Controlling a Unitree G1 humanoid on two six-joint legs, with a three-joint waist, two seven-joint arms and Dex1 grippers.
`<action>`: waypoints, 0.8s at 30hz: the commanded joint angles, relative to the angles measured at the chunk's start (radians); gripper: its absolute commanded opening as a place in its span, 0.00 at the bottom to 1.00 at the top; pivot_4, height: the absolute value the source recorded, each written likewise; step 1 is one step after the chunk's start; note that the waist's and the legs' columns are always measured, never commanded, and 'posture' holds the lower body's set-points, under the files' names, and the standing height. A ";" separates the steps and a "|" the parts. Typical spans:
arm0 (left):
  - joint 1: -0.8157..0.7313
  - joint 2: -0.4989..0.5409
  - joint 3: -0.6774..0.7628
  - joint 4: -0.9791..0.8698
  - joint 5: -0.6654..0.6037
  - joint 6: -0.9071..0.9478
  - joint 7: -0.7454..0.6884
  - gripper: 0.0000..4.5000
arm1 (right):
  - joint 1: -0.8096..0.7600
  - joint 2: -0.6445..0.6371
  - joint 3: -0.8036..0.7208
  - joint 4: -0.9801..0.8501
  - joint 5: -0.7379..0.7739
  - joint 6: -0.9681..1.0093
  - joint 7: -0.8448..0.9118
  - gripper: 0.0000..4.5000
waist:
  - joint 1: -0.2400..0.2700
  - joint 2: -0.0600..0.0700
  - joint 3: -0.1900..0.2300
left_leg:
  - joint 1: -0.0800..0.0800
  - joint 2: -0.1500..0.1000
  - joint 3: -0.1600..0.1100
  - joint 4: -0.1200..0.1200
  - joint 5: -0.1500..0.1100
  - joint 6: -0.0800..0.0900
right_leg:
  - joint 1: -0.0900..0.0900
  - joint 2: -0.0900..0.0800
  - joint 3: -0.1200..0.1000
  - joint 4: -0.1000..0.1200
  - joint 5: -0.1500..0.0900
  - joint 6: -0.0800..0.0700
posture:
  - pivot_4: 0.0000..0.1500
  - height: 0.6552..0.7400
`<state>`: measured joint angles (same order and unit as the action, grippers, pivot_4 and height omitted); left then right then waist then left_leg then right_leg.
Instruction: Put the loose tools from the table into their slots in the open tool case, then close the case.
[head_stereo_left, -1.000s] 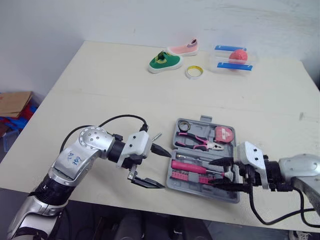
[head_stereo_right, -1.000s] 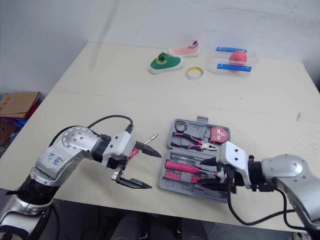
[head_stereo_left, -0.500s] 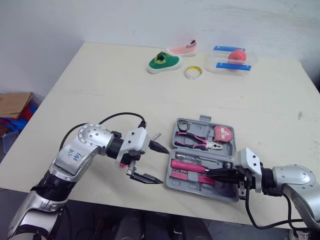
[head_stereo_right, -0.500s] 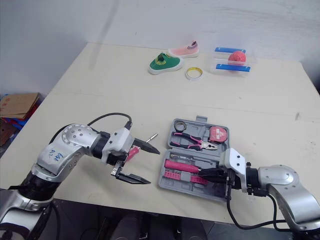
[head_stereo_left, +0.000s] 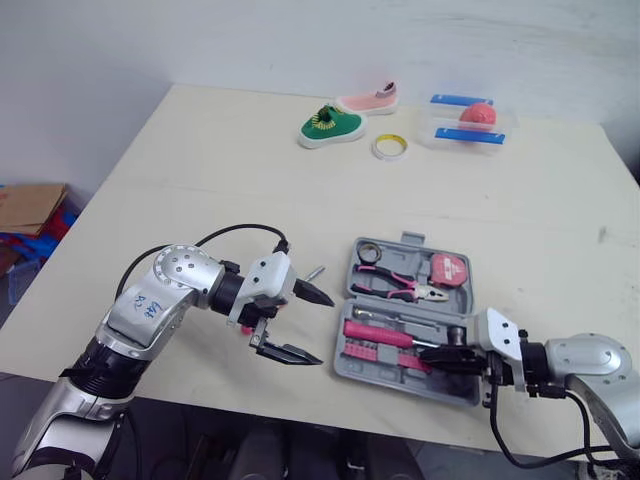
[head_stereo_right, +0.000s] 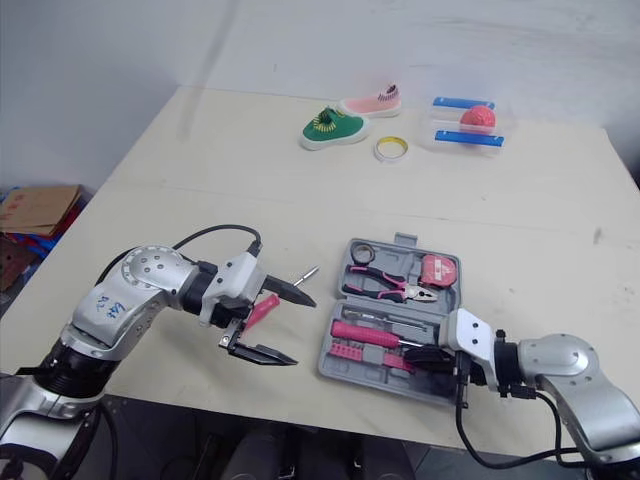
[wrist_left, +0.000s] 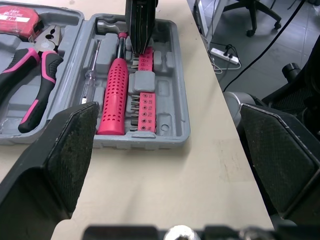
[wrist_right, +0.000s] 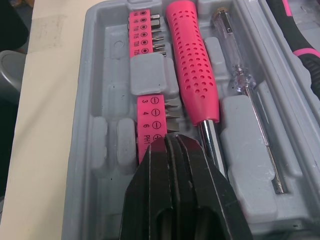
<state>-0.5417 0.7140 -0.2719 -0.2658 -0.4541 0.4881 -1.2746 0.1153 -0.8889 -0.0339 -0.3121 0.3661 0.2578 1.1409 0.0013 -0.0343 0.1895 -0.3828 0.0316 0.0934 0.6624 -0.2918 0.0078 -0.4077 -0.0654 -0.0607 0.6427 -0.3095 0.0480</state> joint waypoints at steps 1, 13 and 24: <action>-0.004 -0.007 0.035 -0.039 -0.022 0.011 0.015 1.00 | 0.040 -0.003 0.016 0.004 -0.045 0.007 -0.031 0.01 | 0.000 -0.001 -0.001 | 0.001 0.000 0.000 0.000 0.000 0.000 | 0.000 0.000 0.000 0.000 0.000 0.000 | 1.00 0.89; 0.488 -0.026 0.614 -0.237 -0.243 0.290 0.428 1.00 | -0.149 -0.067 -0.359 -0.331 0.636 0.431 -0.214 0.32 | -0.026 0.004 0.004 | 0.002 0.002 -0.002 -0.001 -0.002 0.003 | -0.001 -0.001 -0.001 0.005 -0.001 -0.002 | 1.00 0.89; 0.828 -0.097 0.603 -0.448 -0.116 0.257 0.643 1.00 | -0.134 -0.086 -0.291 -0.343 0.608 0.444 -0.200 0.99 | 0.018 0.005 0.002 | 0.000 -0.002 -0.001 -0.004 -0.006 0.008 | -0.001 -0.007 -0.002 -0.005 -0.001 -0.003 | 1.00 0.89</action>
<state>0.3166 0.6031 0.3608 -0.6656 -0.5799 0.7529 -0.6454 -0.0082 -0.9666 -0.3165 -0.6271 0.9869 0.7265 0.9277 0.0196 -0.0290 0.1917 -0.3829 0.0297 0.0928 0.6586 -0.2977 0.0161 -0.4086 -0.0721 -0.0623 0.6379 -0.3108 0.0451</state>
